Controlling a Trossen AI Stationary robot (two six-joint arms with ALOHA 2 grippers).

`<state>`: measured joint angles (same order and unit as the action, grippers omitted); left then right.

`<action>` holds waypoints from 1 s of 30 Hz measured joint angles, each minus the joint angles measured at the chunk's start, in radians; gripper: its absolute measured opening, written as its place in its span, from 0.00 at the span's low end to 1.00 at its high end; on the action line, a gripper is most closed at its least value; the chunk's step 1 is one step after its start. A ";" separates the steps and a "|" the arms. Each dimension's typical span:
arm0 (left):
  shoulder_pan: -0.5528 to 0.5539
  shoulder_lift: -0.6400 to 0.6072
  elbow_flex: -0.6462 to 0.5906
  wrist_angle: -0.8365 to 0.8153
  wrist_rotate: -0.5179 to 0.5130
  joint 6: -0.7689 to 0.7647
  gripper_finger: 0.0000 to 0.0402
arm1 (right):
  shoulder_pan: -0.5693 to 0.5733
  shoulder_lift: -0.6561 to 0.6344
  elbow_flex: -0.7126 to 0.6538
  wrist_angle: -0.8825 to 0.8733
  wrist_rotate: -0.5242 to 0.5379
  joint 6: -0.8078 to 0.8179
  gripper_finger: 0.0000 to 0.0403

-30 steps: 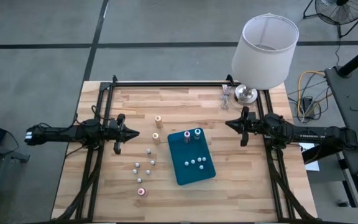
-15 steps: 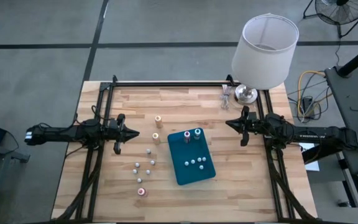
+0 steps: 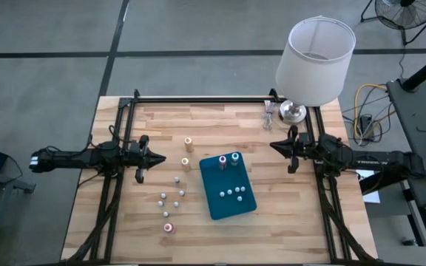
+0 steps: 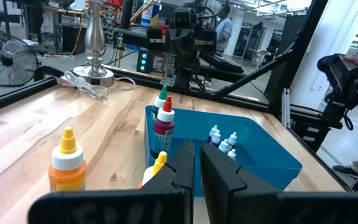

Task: Pick & Place food coloring
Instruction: Put the top large yellow food coloring bottle into the blue bin

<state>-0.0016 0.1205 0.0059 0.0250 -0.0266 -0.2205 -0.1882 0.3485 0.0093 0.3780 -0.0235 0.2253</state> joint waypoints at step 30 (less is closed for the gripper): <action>0.000 0.000 0.000 0.000 0.000 0.000 0.00 | 0.180 -0.349 0.000 -0.364 0.000 0.000 0.02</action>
<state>-0.0017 0.1207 0.0060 0.0250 -0.0269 -0.2206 -0.0085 -0.0006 0.0093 0.0137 -0.0238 0.2249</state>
